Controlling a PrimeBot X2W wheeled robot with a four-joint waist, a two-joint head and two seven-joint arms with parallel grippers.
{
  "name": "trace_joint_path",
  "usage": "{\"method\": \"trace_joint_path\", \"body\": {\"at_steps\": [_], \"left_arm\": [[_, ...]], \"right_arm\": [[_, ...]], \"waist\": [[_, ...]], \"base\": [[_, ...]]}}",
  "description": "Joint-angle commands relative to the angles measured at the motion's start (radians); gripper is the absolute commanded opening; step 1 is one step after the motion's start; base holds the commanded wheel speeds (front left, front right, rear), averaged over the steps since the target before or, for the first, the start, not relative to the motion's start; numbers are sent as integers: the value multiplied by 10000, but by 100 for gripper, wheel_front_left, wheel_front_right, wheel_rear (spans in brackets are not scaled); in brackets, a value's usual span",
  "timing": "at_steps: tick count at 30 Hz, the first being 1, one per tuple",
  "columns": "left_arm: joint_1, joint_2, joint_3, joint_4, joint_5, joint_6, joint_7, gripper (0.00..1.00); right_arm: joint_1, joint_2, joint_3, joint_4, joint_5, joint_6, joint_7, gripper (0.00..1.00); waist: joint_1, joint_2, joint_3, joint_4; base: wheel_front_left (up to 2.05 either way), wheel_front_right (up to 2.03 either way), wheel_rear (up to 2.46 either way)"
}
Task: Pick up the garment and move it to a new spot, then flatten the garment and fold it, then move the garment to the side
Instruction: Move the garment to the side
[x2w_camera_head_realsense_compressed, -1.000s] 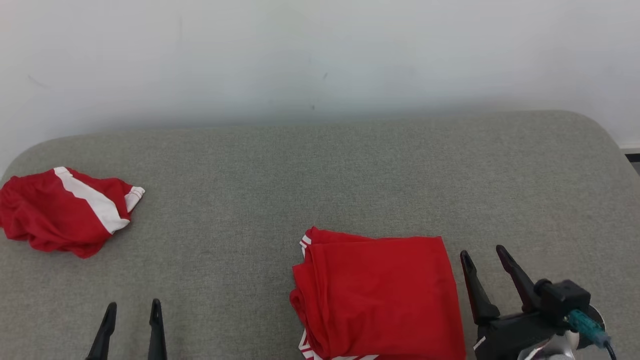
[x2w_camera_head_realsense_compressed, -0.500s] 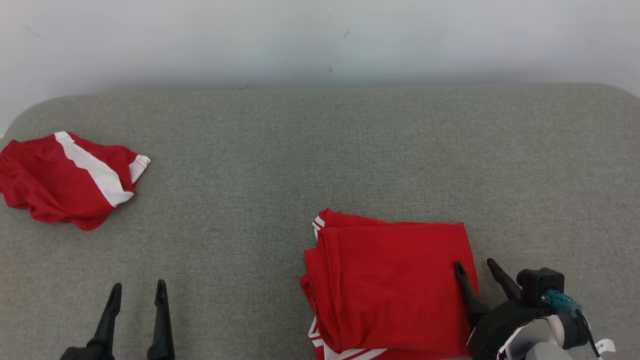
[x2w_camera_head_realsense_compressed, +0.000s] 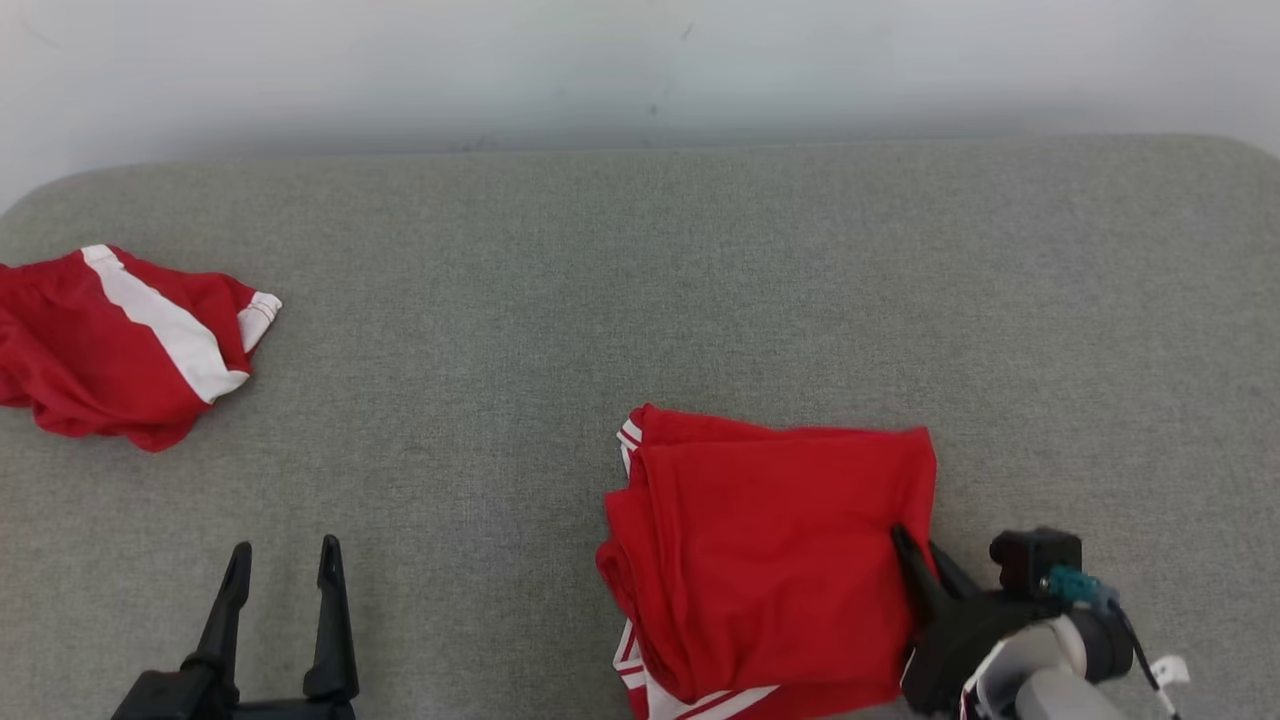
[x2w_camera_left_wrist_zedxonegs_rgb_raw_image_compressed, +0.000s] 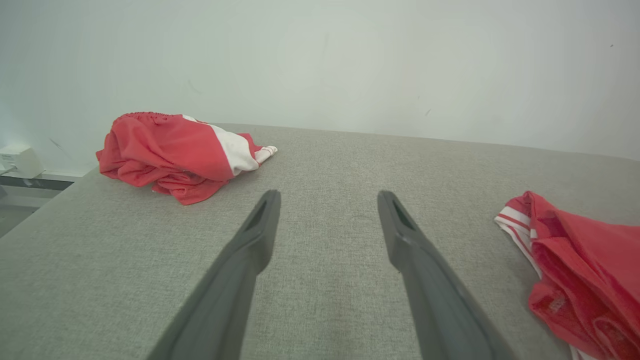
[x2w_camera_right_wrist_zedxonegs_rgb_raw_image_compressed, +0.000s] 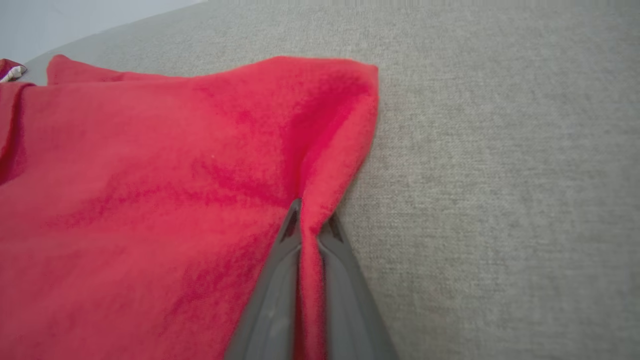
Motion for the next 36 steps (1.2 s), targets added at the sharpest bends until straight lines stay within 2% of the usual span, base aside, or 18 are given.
{"method": "trace_joint_path", "body": {"at_steps": [1,8,14,23,30,36], "left_arm": [[-169,0,8,-2,-74,4,0,100],[-812,-2,-382,-144,-184,-59,0,100],[-1797,-1,-738,-535,-55,-128,0,100],[-2685,118,-537,-1616,508,-292,0,100],[-2756,275,-495,-2119,645,-457,2,100],[-2504,339,-357,-2427,713,-493,2,100]], "right_arm": [[-291,-145,53,70,74,-35,-12,0],[-2033,-921,335,1,408,-35,231,0],[-3768,-2080,340,-115,507,-35,494,0],[-5693,-4287,170,-895,708,-34,663,0],[-6315,-5740,-155,-1424,788,-34,1079,0],[-6845,-6391,-262,-1668,801,-34,1502,0]], "waist": [[0,0,114,-7],[0,0,963,71],[0,0,2581,-61],[0,0,4814,-1445],[0,0,5300,-2261],[0,0,5426,-2495]], "base": [[0,0,0],[0,0,0],[0,0,0],[0,0,0],[0,0,0],[0,0,0]]}}
